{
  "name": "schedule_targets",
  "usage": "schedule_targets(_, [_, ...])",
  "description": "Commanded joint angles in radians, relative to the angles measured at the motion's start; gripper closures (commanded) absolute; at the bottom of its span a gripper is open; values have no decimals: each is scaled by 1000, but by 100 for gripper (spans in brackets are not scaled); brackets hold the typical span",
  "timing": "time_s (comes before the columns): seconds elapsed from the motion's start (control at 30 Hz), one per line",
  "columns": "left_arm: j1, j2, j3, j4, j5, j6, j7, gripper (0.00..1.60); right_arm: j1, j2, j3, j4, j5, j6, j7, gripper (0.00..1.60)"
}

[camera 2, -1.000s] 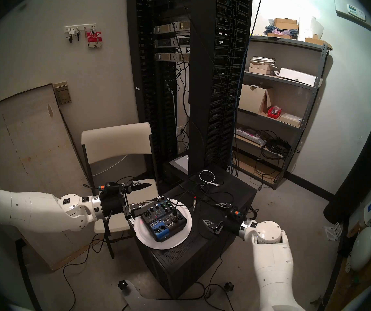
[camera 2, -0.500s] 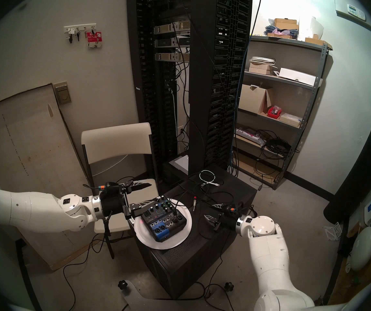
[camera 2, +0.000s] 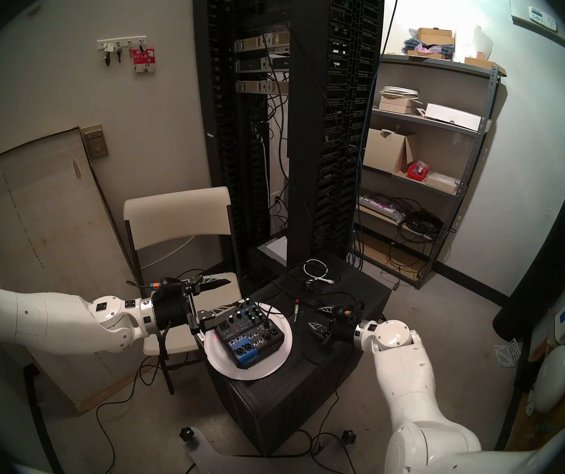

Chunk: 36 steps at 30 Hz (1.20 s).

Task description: Insert aux cable

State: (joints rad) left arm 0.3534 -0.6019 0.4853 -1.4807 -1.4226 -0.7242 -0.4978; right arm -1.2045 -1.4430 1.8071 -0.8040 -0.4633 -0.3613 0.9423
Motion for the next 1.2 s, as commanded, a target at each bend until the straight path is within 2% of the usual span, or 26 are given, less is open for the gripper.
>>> schedule_targets(0.0, [-13,-1,-10,0,1,-4,0,0,75,-1,-2,21,4,-27,-16,55])
schedule_targets(0.13, [-13,-1,-10,0,1,-4,0,0,100,3,-9,61,-6,-36,-22,50])
schedule_targets(0.47, [-13,-1,-10,0,1,-4,0,0,80,-17,-35,38,2,-41,37,36])
schedule_targets(0.77, [-13,-1,-10,0,2,-4,0,0,58,-30,-39,18,-5,-30,42,36])
schedule_targets(0.9, [-13,-1,-10,0,2,-4,0,0,50,-33,-50,7,-27,-17,32,33])
schedule_targets(1.0, [-13,-1,-10,0,2,-4,0,0,44,-35,-59,4,-44,-20,13,18])
schedule_targets(1.17, [-13,-1,-10,0,1,-4,0,0,38,-42,-78,1,-85,-31,-38,21])
